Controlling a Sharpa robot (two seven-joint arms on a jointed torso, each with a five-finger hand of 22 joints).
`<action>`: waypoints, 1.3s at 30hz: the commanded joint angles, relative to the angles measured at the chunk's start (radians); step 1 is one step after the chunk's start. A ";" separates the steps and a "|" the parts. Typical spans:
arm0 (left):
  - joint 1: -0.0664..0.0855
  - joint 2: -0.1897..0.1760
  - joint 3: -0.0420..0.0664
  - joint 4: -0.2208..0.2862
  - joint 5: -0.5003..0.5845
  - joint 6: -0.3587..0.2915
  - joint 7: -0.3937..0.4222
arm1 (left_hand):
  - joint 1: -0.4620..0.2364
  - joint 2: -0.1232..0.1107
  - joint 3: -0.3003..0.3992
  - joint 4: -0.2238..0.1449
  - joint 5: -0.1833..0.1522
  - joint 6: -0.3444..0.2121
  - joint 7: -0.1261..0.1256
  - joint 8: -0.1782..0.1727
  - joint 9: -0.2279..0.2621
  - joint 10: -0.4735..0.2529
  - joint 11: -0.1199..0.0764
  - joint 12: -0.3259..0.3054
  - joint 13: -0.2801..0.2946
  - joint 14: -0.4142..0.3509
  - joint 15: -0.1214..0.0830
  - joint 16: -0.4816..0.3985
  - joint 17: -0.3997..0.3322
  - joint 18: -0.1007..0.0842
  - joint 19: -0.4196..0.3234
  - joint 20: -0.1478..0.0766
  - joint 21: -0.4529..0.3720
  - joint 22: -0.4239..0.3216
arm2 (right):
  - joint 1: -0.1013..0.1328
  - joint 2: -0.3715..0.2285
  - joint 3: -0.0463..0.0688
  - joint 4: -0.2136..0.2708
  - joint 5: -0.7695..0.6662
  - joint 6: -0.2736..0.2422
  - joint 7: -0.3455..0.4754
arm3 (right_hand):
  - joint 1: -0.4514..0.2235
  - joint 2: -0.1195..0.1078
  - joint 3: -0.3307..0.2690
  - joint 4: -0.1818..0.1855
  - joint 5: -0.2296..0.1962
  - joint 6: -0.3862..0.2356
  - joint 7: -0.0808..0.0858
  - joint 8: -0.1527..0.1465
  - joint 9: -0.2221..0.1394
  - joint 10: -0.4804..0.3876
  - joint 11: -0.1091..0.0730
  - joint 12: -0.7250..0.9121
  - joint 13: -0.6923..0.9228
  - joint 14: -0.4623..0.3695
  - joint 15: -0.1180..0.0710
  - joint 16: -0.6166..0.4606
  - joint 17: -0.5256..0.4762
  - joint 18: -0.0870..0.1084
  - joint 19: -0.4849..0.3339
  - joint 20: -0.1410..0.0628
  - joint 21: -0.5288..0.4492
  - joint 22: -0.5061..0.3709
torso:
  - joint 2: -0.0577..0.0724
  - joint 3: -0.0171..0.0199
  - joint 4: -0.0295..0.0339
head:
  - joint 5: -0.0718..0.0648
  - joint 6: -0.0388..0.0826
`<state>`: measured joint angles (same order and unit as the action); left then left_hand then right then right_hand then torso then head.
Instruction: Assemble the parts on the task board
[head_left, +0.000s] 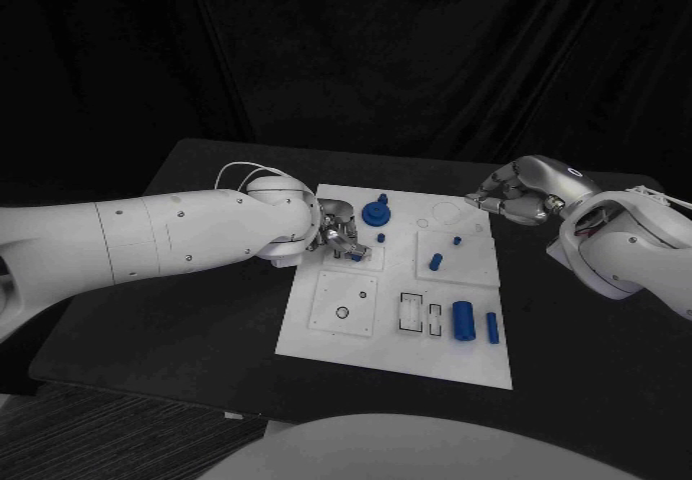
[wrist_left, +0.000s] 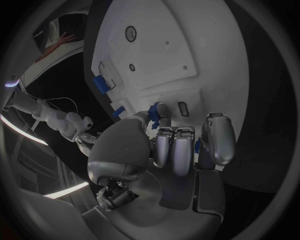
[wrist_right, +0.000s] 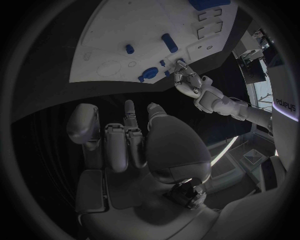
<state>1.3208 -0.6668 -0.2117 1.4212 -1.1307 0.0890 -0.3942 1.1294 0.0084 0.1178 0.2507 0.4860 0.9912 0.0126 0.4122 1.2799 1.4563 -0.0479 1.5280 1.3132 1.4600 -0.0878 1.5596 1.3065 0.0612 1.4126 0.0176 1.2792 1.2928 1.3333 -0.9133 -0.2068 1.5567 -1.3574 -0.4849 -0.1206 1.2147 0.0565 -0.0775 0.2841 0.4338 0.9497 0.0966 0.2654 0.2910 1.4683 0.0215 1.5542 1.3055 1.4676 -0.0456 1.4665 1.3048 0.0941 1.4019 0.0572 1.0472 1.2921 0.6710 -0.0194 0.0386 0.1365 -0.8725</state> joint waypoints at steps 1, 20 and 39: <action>-0.002 0.000 0.000 0.003 0.002 -0.012 0.011 | 0.032 -0.010 0.063 -0.023 0.028 -0.025 -0.006 -0.027 -0.008 0.077 -0.011 -0.016 0.206 0.098 -0.015 -0.005 0.235 0.009 0.009 -0.005 -0.014 0.177 | -0.002 -0.001 0.001 -0.001 -0.004 0.005 -0.020 | 0.010 0.002 -0.034 0.003 0.018 -0.013 0.000 0.015 0.016 0.103 -0.001 0.017 0.265 0.071 -0.002 -0.013 0.141 0.011 -0.011 0.004 -0.024 0.136 | 0.000 -0.0001 -0.0001 | 0.000 0.000; -0.002 -0.022 0.000 0.017 0.002 -0.076 -0.003 | 0.043 -0.023 0.102 -0.035 0.029 -0.021 -0.006 -0.030 -0.014 0.079 -0.012 -0.014 0.207 0.098 -0.016 -0.005 0.235 0.008 0.012 -0.006 -0.011 0.180 | -0.005 0.000 0.001 -0.003 -0.004 0.003 -0.017 | 0.010 0.002 -0.035 0.003 0.017 -0.013 0.000 0.015 0.016 0.103 -0.001 0.017 0.265 0.070 -0.002 -0.015 0.139 0.012 -0.011 0.004 -0.025 0.136 | -0.001 -0.0009 -0.0003 | 0.002 0.000; -0.002 -0.022 0.000 0.016 0.002 -0.029 -0.026 | 0.033 -0.026 0.123 -0.028 0.009 -0.017 -0.005 -0.032 -0.019 0.078 -0.011 -0.015 0.207 0.098 -0.015 -0.006 0.234 0.008 0.013 -0.006 -0.013 0.181 | -0.006 0.002 0.001 -0.004 -0.004 0.004 -0.017 | 0.011 0.002 -0.036 0.003 0.018 -0.013 0.001 0.015 0.016 0.103 -0.001 0.017 0.265 0.070 -0.002 -0.016 0.138 0.011 -0.012 0.004 -0.025 0.136 | 0.000 0.0010 0.0013 | 0.000 0.000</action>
<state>1.3203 -0.6914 -0.2127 1.4359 -1.1310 0.0383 -0.4169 1.1457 -0.0042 0.1705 0.2314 0.4967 0.9859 0.0181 0.3948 1.2659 1.4564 -0.0480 1.5280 1.3132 1.4600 -0.0878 1.5596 1.3065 0.0612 1.4161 0.0142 1.2792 1.2928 1.3302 -0.9115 -0.2068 1.5533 -1.3574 -0.4834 -0.1212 1.2147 0.0565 -0.0775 0.2842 0.4338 0.9497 0.0966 0.2654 0.2919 1.4683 0.0215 1.5542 1.3054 1.4676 -0.0456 1.4665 1.3048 0.0941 1.3965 0.0623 1.0394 1.2921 0.6703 -0.0189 0.0393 0.1370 -0.8725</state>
